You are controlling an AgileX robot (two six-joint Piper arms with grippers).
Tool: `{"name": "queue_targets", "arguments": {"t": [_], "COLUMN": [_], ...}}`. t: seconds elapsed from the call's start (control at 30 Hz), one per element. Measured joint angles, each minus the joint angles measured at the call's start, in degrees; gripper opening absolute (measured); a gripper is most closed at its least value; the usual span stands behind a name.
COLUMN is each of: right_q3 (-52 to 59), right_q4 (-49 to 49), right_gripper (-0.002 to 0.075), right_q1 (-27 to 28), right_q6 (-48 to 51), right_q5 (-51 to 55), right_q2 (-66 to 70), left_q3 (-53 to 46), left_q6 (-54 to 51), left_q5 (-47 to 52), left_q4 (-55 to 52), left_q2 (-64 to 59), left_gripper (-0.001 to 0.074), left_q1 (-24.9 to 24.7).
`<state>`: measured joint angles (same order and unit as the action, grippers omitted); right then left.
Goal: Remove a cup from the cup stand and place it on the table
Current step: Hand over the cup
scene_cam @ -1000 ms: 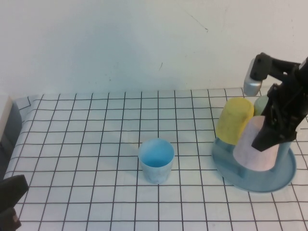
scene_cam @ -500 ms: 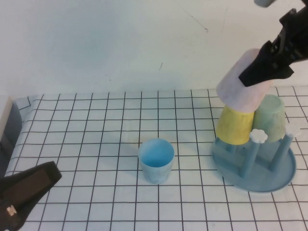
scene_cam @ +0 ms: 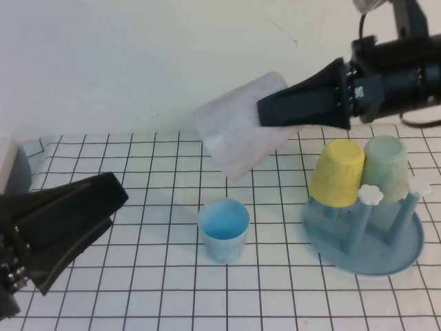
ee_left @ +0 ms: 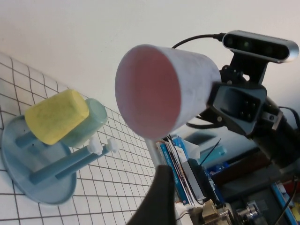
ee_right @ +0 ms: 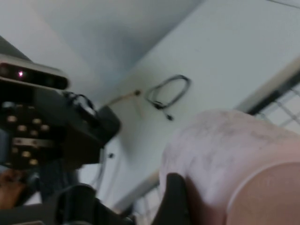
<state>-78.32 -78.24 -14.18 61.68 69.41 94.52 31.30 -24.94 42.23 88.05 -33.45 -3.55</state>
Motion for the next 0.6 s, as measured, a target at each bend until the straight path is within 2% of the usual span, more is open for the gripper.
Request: {"name": "queue_targets", "arguments": {"t": [0.17, 0.3, 0.43, 0.47, 0.53, 0.6], "right_q3": [7.01, 7.75, 7.75, 7.75, 7.75, 7.75], "right_q4": [-9.12, -14.77, -16.61, -16.69, -16.83, -16.83], "right_gripper": [0.0573, 0.0573, 0.0573, 0.0573, 0.0573, 0.0573], "right_q1": [-7.39, -13.20, -16.36, -16.61, -17.11, -17.24], "right_q6": [8.46, 13.76, 17.60, 18.24, 19.99, 21.49], "right_q5": [-0.96, -1.00, -1.10, -1.22, -1.22, -1.44], "right_q2": [0.11, 0.84, 2.03, 2.40, 2.97, 3.25], "left_q3": [0.00, 0.00, 0.00, 0.00, 0.00, 0.00], "left_q6": [0.00, -1.20, -3.29, -3.71, -4.67, -5.45], "left_q5": [0.00, 0.34, 0.58, 0.57, 0.60, 0.69], "left_q4": [0.52, 2.63, 3.91, 3.92, 4.05, 4.05], "left_q2": [-3.16, -5.23, -6.10, -6.10, -6.10, -6.10], "left_gripper": [0.0679, 0.0682, 0.0667, 0.0649, 0.0564, 0.0414], "left_q1": [0.00, 0.00, 0.00, 0.00, 0.00, 0.00]}}
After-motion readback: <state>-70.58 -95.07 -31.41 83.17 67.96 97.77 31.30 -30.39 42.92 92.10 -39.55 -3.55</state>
